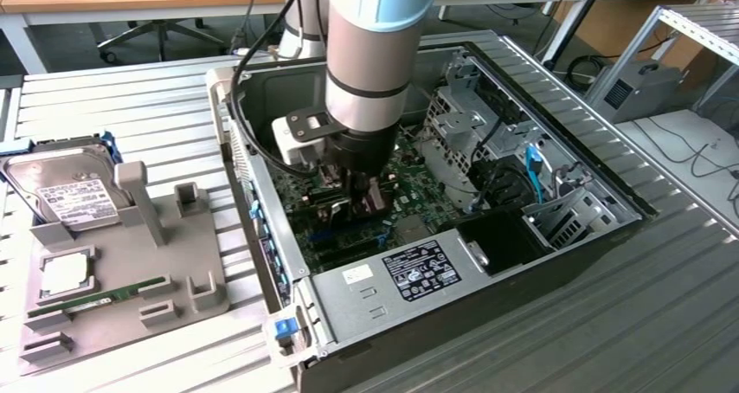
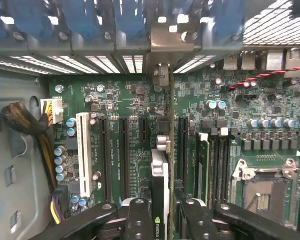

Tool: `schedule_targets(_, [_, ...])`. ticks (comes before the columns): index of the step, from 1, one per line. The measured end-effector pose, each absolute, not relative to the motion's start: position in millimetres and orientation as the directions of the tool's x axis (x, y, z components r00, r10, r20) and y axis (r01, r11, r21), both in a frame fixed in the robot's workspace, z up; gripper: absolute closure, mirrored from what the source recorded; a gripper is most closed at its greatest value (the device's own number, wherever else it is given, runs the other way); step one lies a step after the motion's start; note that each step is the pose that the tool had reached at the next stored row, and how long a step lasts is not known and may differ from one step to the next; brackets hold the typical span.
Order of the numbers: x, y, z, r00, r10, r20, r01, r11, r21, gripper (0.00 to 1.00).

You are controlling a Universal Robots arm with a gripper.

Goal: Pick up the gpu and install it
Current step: 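Insert the gpu into the slot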

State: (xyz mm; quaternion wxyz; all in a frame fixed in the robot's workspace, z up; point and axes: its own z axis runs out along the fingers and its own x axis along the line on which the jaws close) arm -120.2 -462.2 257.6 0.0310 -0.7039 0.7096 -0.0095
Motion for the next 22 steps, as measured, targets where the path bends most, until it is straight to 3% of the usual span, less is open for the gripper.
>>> schedule_targets(22, [-115,-462,272,-0.007,-1.000,-0.031,-0.998,0.008,-0.057,0.73])
